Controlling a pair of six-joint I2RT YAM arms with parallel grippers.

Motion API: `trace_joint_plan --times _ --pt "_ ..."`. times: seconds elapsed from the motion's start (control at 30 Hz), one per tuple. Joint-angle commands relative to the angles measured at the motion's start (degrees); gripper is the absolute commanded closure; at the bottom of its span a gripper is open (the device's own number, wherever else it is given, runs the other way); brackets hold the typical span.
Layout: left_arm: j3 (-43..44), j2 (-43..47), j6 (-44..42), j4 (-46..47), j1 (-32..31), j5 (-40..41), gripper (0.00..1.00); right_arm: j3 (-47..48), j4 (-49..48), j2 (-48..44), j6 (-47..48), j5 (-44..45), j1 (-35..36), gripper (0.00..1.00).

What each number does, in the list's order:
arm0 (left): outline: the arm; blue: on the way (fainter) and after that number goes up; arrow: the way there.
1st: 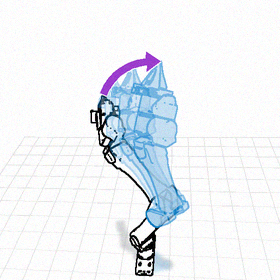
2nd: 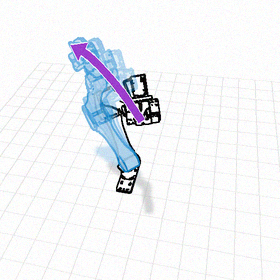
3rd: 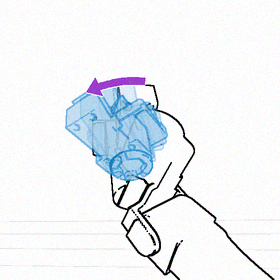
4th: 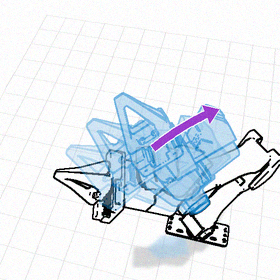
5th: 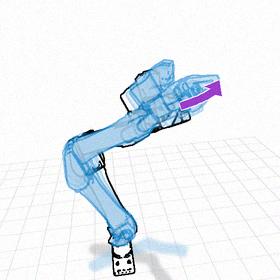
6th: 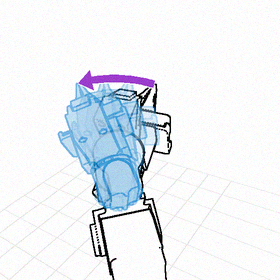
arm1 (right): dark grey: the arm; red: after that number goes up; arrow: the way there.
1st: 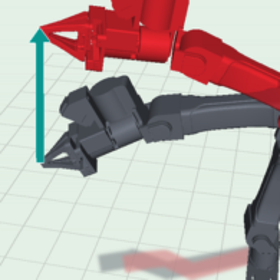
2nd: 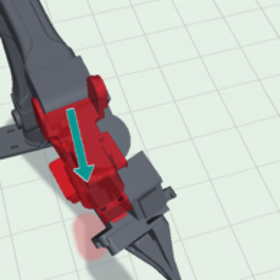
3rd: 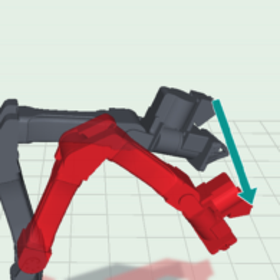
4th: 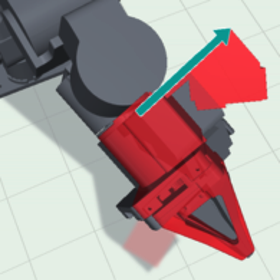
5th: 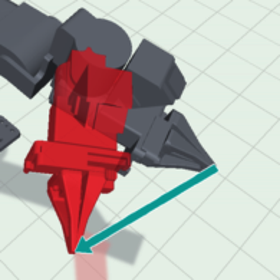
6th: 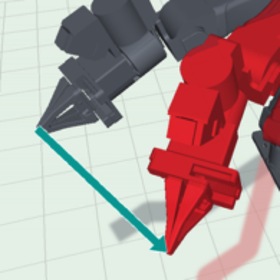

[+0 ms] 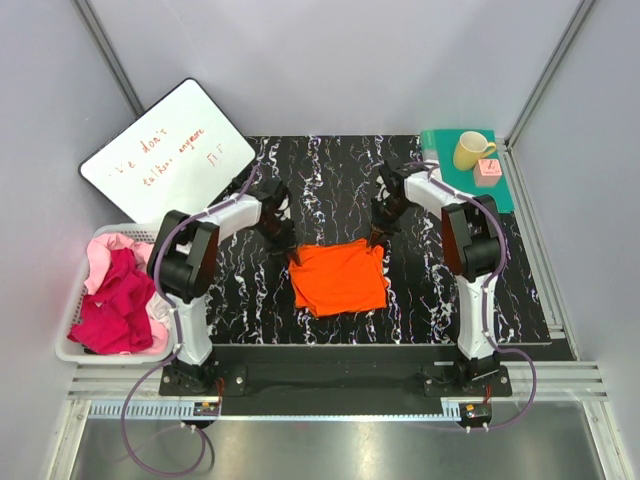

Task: Fold and stack the t-shirts
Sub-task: Fold the tshirt

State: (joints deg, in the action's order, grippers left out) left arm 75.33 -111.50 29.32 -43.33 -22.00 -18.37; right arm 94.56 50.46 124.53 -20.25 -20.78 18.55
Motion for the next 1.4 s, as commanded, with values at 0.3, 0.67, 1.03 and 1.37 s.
trace_joint_plan --times 0.3,0.67,1.03,1.37 --pt "8.2 12.7 -2.5 -6.8 0.9 6.1 0.14 1.1 -0.4 -16.1 0.4 12.6 0.1 0.17" --pt "-1.4 20.8 -3.0 -8.7 1.0 5.9 0.13 -16.8 0.3 -25.9 0.7 6.5 0.1 0.02" --pt "-8.4 23.5 -3.2 -8.1 1.0 6.3 0.13 -32.4 -7.7 -27.8 -2.2 1.0 0.3 0.2" --pt "-10.9 23.2 -3.6 -7.6 1.0 6.3 0.13 -30.8 -11.9 -20.3 -3.9 -1.1 3.1 0.26"
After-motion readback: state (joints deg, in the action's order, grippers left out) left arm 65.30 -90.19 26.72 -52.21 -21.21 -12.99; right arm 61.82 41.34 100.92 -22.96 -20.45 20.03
